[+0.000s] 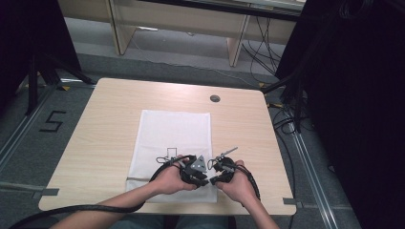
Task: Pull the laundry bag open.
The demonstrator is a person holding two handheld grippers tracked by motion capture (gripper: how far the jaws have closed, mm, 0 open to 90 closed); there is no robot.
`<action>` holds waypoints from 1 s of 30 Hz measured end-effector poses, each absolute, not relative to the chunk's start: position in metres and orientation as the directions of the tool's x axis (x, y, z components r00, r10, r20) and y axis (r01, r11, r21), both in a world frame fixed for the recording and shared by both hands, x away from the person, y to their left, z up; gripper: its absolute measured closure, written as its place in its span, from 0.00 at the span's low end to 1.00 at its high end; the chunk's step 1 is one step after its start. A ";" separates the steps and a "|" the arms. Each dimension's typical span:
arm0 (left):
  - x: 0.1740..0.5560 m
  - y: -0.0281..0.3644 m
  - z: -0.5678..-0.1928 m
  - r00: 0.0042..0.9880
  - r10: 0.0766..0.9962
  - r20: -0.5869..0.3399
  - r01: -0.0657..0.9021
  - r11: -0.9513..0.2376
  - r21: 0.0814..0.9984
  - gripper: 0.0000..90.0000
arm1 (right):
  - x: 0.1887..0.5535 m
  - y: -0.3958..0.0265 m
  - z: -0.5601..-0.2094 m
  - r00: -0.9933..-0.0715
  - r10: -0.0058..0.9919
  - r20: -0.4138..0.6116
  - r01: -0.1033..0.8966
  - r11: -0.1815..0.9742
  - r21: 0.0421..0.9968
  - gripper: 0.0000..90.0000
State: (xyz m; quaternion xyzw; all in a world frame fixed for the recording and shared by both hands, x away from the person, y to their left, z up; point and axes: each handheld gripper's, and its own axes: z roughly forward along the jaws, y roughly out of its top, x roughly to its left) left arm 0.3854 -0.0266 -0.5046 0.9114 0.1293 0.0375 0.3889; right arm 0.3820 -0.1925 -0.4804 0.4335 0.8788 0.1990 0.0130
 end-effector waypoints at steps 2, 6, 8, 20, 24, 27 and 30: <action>0.384 -0.027 -0.505 0.965 0.260 -0.023 0.197 -0.665 0.721 0.84 | 0.382 -0.193 -0.480 -0.619 0.771 0.150 0.761 0.541 0.359 1.00; 0.383 -0.026 -0.503 0.968 0.250 0.006 0.173 -0.688 0.705 0.89 | 0.382 -0.191 -0.480 -0.621 0.770 0.144 0.757 0.543 0.364 1.00; 0.383 -0.027 -0.502 0.969 0.246 0.013 0.167 -0.695 0.700 0.89 | 0.381 -0.191 -0.480 -0.615 0.775 0.147 0.763 0.538 0.358 1.00; 0.384 -0.028 -0.498 0.969 0.245 -0.010 0.183 -0.696 0.694 0.90 | 0.383 -0.194 -0.481 -0.615 0.772 0.164 0.763 0.529 0.370 1.00; 0.384 -0.027 -0.495 0.968 0.249 -0.020 0.193 -0.693 0.694 0.90 | 0.383 -0.193 -0.481 -0.613 0.774 0.161 0.765 0.530 0.366 1.00; 0.384 -0.026 -0.493 0.971 0.239 -0.007 0.177 -0.699 0.692 0.91 | 0.382 -0.193 -0.481 -0.612 0.775 0.159 0.766 0.531 0.362 1.00; 0.382 -0.026 -0.494 0.968 0.252 -0.012 0.189 -0.694 0.695 0.91 | 0.382 -0.192 -0.481 -0.605 0.781 0.155 0.770 0.525 0.362 1.00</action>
